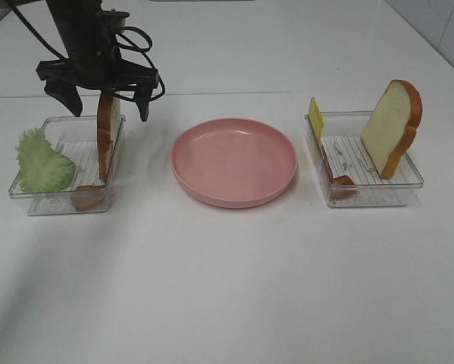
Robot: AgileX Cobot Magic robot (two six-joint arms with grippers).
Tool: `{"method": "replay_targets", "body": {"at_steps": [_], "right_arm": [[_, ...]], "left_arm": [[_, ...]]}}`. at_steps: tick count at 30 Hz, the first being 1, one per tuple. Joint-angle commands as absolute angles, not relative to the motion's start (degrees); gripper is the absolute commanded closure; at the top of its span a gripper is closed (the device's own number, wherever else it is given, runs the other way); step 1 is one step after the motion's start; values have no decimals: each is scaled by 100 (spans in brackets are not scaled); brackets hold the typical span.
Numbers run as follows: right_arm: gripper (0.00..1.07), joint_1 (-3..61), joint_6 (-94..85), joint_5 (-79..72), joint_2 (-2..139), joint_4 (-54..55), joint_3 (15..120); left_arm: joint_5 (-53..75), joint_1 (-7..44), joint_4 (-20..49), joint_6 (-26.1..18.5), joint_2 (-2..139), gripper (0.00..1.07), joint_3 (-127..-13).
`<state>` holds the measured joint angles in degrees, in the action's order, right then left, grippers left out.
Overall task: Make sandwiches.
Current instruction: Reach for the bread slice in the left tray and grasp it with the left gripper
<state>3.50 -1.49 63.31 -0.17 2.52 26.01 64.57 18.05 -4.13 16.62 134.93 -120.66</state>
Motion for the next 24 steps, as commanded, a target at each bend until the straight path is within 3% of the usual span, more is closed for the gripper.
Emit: {"method": "replay_targets", "body": {"at_steps": [1,15,20,21,22,23,24], "right_arm": [[9,332,-155,6348,-223,269,2630],[9,332,-155,6348,-223,269,2630],[9,332,-155,6348,-223,269,2630],[9,332,-155,6348,-223,269,2630],[9,332,-155,6348,-223,269,2630],[9,332,-155,6348,-223,269,2630],[9,332,-155,6348,-223,269,2630]], "left_arm": [[6331,1793,-413,1644,13545,9,-12089],[6159,1793,-435,1639,13722,13,-12089],[6159,1793,-435,1639,13722,28,-12089],[6165,1793,-435,1639,13722,33,-12089],[6182,1793,-435,1644,13722,44,-12089],[6182,1793,-435,1644,13722,44,-12089],[6199,1793,-441,1644,13722,51,-12089]]}}
